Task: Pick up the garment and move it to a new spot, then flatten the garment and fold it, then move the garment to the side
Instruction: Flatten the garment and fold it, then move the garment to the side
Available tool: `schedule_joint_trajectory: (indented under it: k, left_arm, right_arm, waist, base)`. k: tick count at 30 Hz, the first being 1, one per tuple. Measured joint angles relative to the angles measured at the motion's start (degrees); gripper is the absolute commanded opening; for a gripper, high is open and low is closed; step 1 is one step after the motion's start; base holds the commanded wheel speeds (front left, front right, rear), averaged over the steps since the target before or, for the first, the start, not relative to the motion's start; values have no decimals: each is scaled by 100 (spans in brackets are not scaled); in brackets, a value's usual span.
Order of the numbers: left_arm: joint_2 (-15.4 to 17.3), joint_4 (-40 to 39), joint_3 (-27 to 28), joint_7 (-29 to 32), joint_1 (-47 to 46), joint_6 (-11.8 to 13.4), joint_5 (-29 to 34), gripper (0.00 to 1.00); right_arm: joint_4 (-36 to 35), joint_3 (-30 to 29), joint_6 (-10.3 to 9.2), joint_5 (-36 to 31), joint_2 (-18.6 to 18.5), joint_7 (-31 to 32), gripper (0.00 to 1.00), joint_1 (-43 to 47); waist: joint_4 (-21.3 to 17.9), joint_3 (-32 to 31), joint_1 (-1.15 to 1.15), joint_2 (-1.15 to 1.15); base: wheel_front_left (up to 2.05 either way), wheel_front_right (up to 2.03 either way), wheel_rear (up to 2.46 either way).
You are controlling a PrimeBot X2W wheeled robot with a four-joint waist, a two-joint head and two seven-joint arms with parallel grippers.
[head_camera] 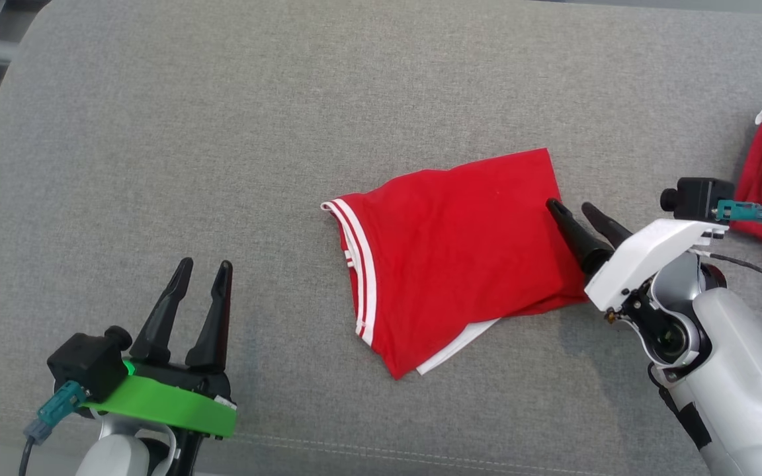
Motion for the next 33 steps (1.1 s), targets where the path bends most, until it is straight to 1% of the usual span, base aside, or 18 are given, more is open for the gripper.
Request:
schedule_joint_trajectory:
  k: [5,10,12,15,16,17,18,20,22,24,29,31,33]
  left_arm:
    - [-80,-48,-21,0,-5,0,0,78]
    - [-88,-76,-73,0,-14,0,0,81]
    - [-89,-75,-105,0,-25,0,0,83]
    - [-90,-65,-92,0,-59,0,0,90]
    - [-91,-55,-69,0,-73,0,0,93]
    - [-89,-32,-46,0,-83,0,0,95]
    - [-89,-18,-20,0,-84,0,0,96]
    - [-79,-9,55,0,-84,0,0,99]
    - [-74,3,87,0,-84,0,0,100]
    - [-73,8,182,0,-83,0,1,100]
    - [-51,13,416,0,-63,0,1,100]
    - [-46,14,422,0,-54,0,2,100]
    - [-45,11,425,0,-25,0,2,100]
  right_arm:
    - [157,-32,-7,16,-75,90,100,17]
    - [353,-55,-7,53,-180,260,100,8]
    - [450,-47,-7,69,-186,334,100,-13]
    - [588,42,2,76,-162,494,100,-207]
    - [616,87,32,100,-107,555,100,-292]
    - [641,111,68,178,-36,606,37,-370]
    - [643,151,102,253,48,646,0,-430]
    - [624,248,212,323,218,735,0,-548]
    - [552,258,297,327,237,740,0,-648]
    - [458,218,314,321,52,787,0,-774]
    - [253,-88,301,194,-665,909,0,-1121]
    - [212,-241,269,162,-901,962,0,-1217]
    - [187,-386,185,162,-1080,1017,0,-1273]
  waist:
    - [101,58,0,0]
    - [225,120,0,0]
    - [279,144,0,0]
    - [347,182,0,0]
    - [362,196,0,0]
    - [375,205,0,0]
    - [383,213,0,0]
    - [371,222,0,0]
    - [347,216,0,0]
    - [314,202,0,0]
    - [162,164,0,0]
    - [78,150,0,0]
    - [-14,139,0,0]
  base:
    - [0,0,0]
    - [0,0,0]
    - [0,0,0]
    - [0,0,0]
    - [0,0,0]
    - [0,0,0]
    - [0,0,0]
    - [0,0,0]
    - [0,0,0]
    - [0,0,0]
    - [0,0,0]
    - [0,0,0]
    - [0,0,0]
